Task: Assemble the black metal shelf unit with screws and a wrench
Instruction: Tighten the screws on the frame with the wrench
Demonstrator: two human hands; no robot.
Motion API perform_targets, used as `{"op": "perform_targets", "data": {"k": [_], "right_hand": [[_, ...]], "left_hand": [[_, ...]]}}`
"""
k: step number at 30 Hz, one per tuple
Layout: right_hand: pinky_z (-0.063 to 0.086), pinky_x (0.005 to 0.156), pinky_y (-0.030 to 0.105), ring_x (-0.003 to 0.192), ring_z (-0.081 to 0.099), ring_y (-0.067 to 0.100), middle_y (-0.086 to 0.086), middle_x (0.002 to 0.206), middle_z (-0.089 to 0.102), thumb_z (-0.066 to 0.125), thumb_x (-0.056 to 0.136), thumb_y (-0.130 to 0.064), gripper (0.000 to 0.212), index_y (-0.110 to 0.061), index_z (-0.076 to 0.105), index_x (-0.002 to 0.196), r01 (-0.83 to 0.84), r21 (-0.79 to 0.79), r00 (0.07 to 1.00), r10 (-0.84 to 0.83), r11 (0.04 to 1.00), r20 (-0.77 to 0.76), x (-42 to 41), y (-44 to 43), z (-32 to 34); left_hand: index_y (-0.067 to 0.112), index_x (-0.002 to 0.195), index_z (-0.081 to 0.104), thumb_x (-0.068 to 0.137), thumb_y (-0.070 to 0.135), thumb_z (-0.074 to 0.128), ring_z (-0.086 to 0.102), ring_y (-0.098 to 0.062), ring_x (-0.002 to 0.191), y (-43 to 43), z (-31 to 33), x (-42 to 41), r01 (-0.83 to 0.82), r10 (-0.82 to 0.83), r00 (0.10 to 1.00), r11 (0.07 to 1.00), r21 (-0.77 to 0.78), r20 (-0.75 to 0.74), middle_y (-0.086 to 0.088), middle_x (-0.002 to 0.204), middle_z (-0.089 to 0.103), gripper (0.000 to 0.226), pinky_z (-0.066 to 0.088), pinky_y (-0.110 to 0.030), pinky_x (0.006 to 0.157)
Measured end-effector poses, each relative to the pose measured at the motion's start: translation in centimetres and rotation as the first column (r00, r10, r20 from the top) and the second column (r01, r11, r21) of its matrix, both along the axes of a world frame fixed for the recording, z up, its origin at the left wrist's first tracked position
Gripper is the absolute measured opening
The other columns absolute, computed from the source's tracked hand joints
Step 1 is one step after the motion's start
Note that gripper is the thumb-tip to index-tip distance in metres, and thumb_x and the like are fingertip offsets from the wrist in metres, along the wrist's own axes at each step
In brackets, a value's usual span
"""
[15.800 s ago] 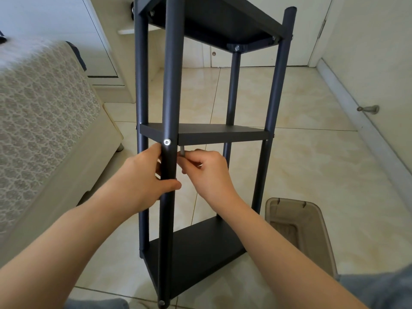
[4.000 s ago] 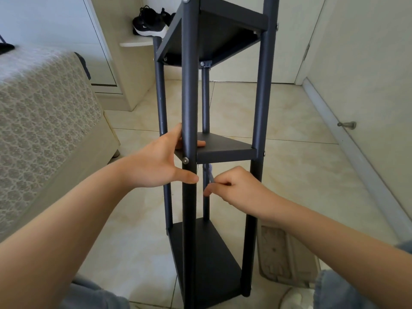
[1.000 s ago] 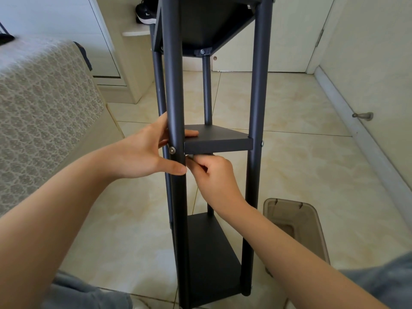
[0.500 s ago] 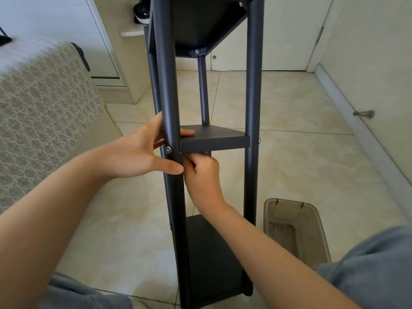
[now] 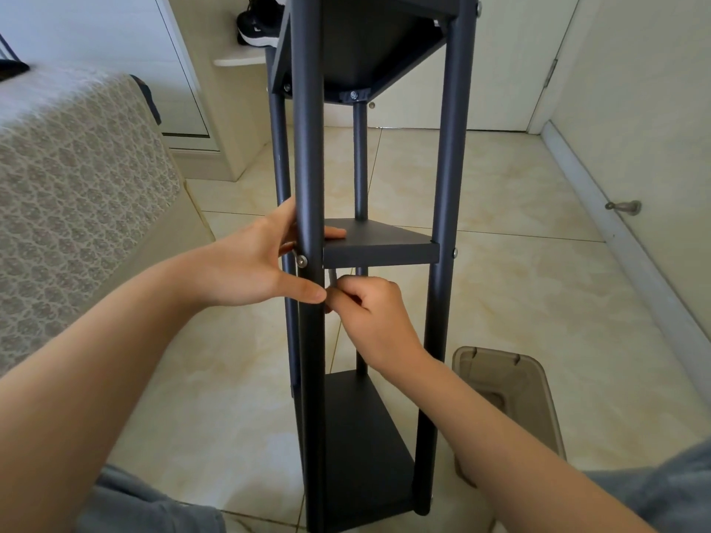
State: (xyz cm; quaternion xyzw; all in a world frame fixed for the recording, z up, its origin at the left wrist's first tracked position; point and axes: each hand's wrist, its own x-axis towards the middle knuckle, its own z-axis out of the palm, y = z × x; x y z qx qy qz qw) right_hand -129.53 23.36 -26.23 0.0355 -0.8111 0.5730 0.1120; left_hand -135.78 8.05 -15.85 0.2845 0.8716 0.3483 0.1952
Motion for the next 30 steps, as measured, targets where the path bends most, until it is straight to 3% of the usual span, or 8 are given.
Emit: {"op": "perform_targets", "data": {"k": [3,5,11,14,18,22,25,30], "right_hand": [[0.039,0.051,0.019,0.056,0.052,0.009,-0.007,0.054,0.056,0.056,0.095,-0.01,0.025,-0.002,0.069,0.074,-0.007,0.004,1.0,0.007,1.0,0.02,0.6,0.6,0.3],[0.038,0.052,0.014,0.054,0.05,0.004,-0.011,0.05,0.051,0.056,0.094,-0.01,0.026,-0.002,0.069,0.073,-0.015,0.015,0.999,0.014,1.0,0.03,1.0,0.8,0.3],[0.039,0.053,0.018,0.057,0.052,0.011,0.0,0.055,0.055,0.056,0.095,-0.011,0.026,-0.004,0.07,0.074,-0.011,0.028,0.999,0.009,1.0,0.04,1.6,1.1,0.4],[0.039,0.054,0.018,0.057,0.053,0.009,-0.003,0.055,0.054,0.056,0.095,-0.012,0.026,-0.004,0.071,0.075,0.007,0.045,0.999,-0.009,0.999,0.035,1.5,1.0,0.5],[0.04,0.054,0.02,0.055,0.05,0.011,-0.007,0.051,0.049,0.058,0.095,-0.012,0.026,-0.003,0.07,0.073,0.016,0.032,1.0,-0.016,0.999,0.012,1.3,0.8,0.6],[0.044,0.057,0.027,0.059,0.054,0.014,-0.01,0.052,0.05,0.059,0.096,-0.014,0.026,-0.005,0.069,0.073,0.021,0.045,1.0,-0.021,0.999,0.008,1.0,0.6,0.4],[0.043,0.056,0.026,0.057,0.053,0.011,-0.012,0.052,0.052,0.06,0.096,-0.015,0.028,-0.013,0.066,0.069,0.034,0.053,0.999,-0.035,0.998,0.01,0.9,0.5,0.3],[0.041,0.055,0.034,0.059,0.052,0.021,0.006,0.056,0.055,0.06,0.096,-0.016,0.028,-0.005,0.068,0.072,0.05,0.035,0.999,-0.05,0.998,-0.011,0.3,0.3,0.1]], "left_hand": [[0.027,0.147,0.03,0.07,0.016,0.088,0.046,-0.008,0.136,0.2,0.0,0.1,0.003,-0.003,1.0,1.0,-0.009,-0.015,0.012,0.143,0.053,0.097,0.032,-0.038,0.121],[0.026,0.148,0.029,0.07,0.017,0.088,0.046,-0.009,0.137,0.3,0.0,0.2,0.007,-0.007,1.0,1.0,-0.01,-0.017,0.011,0.143,0.052,0.098,0.033,-0.038,0.12],[0.026,0.149,0.028,0.071,0.018,0.087,0.045,-0.007,0.137,0.4,0.0,0.2,0.016,-0.016,1.0,1.0,-0.012,-0.013,0.012,0.145,0.051,0.099,0.033,-0.036,0.12],[0.024,0.151,0.026,0.071,0.019,0.087,0.044,-0.009,0.138,0.5,0.0,0.2,0.023,-0.023,1.0,1.0,-0.017,-0.017,0.01,0.146,0.05,0.1,0.033,-0.034,0.119],[0.028,0.147,0.029,0.071,0.015,0.087,0.046,-0.003,0.135,0.6,-0.1,0.1,0.032,-0.032,0.999,0.999,0.002,-0.012,0.013,0.143,0.052,0.096,0.033,-0.025,0.115],[0.035,0.14,0.029,0.072,0.011,0.086,0.047,0.006,0.129,0.5,-0.3,-0.3,0.038,-0.038,0.999,0.999,0.026,0.001,0.018,0.137,0.054,0.093,0.035,-0.007,0.102],[0.038,0.138,0.03,0.072,0.011,0.086,0.045,0.015,0.125,0.4,-0.5,-0.5,0.038,-0.038,0.999,0.999,0.036,0.005,0.02,0.135,0.056,0.091,0.036,0.0,0.096],[0.038,0.137,0.031,0.072,0.012,0.086,0.046,0.016,0.124,0.3,-0.6,-0.7,0.036,-0.036,0.999,0.999,0.039,0.006,0.021,0.134,0.057,0.089,0.036,-0.002,0.097]]}}
